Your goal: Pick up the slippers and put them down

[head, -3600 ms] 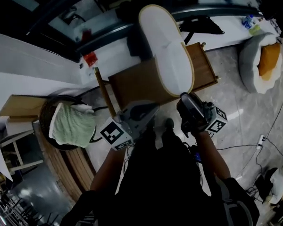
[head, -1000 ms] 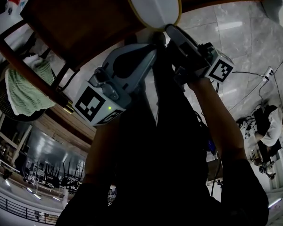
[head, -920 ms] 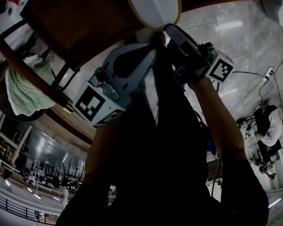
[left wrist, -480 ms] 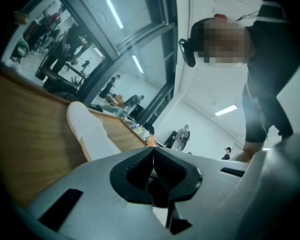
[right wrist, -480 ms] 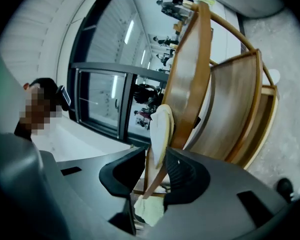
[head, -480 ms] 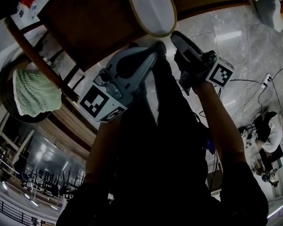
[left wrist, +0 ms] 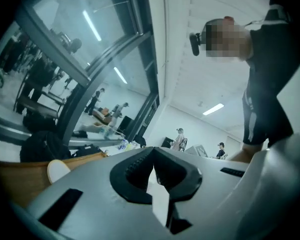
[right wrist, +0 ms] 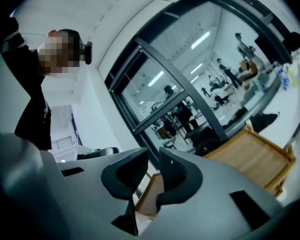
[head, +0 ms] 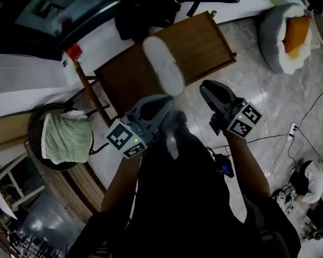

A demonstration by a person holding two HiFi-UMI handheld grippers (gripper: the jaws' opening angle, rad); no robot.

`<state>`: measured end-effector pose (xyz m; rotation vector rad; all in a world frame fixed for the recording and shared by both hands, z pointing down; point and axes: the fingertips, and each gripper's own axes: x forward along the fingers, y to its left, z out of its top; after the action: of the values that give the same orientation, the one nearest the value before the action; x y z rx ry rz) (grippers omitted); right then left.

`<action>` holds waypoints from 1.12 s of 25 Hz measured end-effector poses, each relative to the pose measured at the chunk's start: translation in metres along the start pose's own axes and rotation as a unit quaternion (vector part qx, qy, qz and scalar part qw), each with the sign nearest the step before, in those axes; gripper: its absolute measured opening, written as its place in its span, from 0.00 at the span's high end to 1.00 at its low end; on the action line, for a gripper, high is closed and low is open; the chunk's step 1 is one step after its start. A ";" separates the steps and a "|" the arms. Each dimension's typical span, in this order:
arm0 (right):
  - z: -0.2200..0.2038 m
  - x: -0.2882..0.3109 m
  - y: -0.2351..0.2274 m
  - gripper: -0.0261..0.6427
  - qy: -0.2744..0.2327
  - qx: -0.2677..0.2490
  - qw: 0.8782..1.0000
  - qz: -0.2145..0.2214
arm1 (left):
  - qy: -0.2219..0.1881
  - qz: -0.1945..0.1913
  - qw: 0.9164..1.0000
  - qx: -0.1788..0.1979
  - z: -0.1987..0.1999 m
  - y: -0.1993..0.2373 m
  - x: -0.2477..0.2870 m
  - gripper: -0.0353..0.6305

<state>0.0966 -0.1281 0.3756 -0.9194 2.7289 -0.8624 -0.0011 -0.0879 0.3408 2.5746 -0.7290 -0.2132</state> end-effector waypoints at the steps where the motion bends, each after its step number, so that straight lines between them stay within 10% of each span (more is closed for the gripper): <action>1: 0.020 -0.001 0.014 0.85 -0.006 -0.025 1.000 0.009 | -0.001 -0.004 1.000 0.006 0.015 -0.009 0.001 0.93; 6: 0.111 0.003 0.086 0.88 -0.025 -0.214 0.976 0.044 | -0.022 -0.038 0.997 0.069 0.087 -0.051 0.000 0.93; 11: 0.163 -0.007 0.139 0.89 -0.048 -0.288 0.954 0.061 | -0.044 -0.051 0.992 0.109 0.130 -0.079 -0.015 0.93; 28: 0.138 -0.016 0.151 0.89 -0.062 -0.276 0.958 0.054 | -0.039 -0.051 0.986 0.152 0.164 -0.071 -0.031 0.93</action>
<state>0.0728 -0.0870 0.1760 -0.8510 2.9162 -0.0044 -0.0382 -0.0803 0.1632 2.9131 -0.7052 -0.2541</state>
